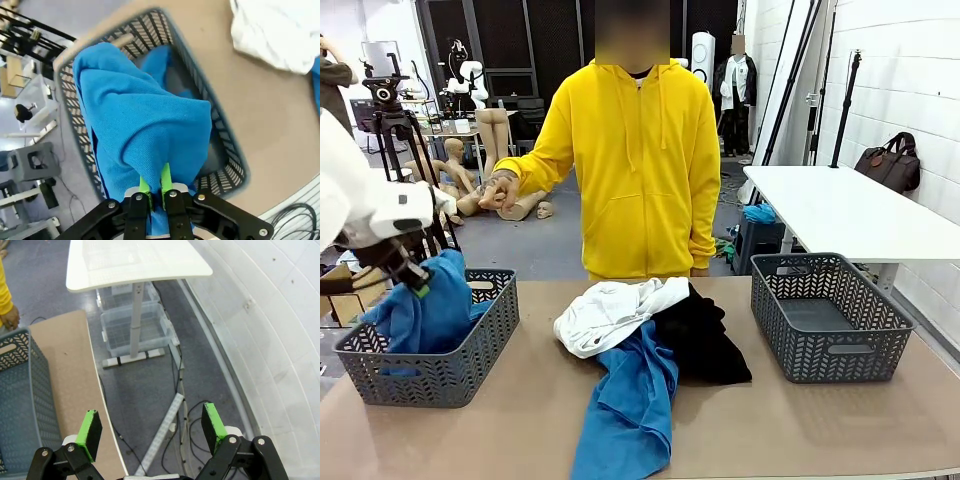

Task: Sort the tops and bottoms.
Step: Sort the clothes according to human instructions.

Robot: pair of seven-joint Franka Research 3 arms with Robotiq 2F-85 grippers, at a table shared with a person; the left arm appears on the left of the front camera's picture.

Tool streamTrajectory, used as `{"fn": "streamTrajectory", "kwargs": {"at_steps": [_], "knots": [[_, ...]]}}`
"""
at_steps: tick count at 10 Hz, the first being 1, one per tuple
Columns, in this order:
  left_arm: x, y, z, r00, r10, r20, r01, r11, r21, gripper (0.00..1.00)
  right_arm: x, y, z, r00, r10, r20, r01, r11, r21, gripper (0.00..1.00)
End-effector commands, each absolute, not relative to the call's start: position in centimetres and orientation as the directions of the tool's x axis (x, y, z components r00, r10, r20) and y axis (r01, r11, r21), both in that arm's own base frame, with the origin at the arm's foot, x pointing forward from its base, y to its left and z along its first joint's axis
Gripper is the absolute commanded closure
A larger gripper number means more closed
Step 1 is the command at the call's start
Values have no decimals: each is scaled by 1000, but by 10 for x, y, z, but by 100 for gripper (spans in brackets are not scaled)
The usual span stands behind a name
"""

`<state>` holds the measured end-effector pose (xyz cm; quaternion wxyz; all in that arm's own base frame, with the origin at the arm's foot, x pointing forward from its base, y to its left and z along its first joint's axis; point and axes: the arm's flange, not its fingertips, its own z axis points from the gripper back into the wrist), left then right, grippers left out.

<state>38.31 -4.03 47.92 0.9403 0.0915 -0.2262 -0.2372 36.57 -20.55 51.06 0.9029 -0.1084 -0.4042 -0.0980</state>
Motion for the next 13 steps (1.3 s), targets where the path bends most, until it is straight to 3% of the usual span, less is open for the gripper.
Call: {"fn": "streamTrajectory", "kwargs": {"at_steps": [1,4,5,9,10,13], "knots": [[386,-25,465,797,-487,357,420,872,252,100,365,-206,510,663,-81,745,257,958,-125,0],[396,-27,442,790,-521,324,482,853,199,100,365,-206,510,663,-81,745,257,958,-125,0],[399,-30,442,783,-525,334,491,851,187,85,365,-206,510,663,-81,745,257,958,-125,0],[401,-34,455,807,-495,323,472,868,152,6,365,-206,510,663,-81,745,257,958,-125,0],[399,-35,464,828,-460,321,442,887,131,0,365,-206,510,663,-81,745,257,958,-125,0],[390,-42,499,842,-443,308,461,887,16,0,365,-206,510,663,-81,745,257,958,-125,0]]}}
